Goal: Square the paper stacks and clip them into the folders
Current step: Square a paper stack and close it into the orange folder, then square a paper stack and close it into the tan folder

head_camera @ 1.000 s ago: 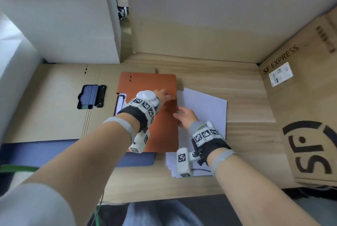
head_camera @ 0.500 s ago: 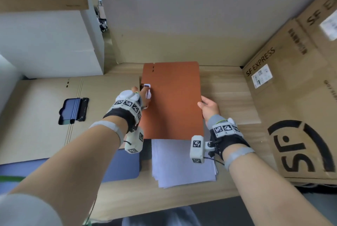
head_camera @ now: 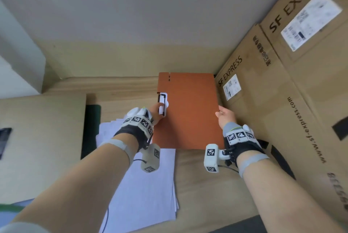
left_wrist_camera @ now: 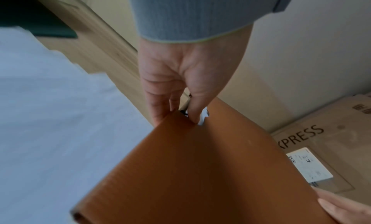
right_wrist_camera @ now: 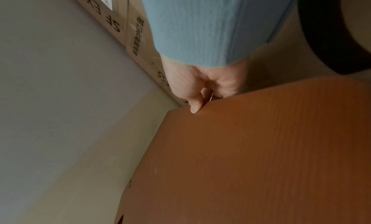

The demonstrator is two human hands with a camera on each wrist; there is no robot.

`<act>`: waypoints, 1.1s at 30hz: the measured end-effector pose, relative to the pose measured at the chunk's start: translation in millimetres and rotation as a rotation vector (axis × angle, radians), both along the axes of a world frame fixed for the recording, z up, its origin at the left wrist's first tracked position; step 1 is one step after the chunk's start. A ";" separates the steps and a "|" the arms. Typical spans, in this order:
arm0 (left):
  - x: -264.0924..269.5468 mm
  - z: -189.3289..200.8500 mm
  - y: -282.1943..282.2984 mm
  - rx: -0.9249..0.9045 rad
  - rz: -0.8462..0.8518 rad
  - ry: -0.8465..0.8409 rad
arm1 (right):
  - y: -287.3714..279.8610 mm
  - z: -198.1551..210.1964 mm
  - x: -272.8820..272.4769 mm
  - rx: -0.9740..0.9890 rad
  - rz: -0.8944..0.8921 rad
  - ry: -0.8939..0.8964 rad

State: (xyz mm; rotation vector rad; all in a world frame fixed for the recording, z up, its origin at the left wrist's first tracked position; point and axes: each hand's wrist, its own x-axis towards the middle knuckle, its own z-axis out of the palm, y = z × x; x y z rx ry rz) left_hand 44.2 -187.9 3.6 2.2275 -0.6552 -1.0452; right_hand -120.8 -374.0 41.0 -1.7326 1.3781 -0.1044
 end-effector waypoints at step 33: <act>-43.6 -27.9 -74.8 0.265 -0.250 -0.026 | -67.5 -69.1 15.2 -0.285 0.280 0.428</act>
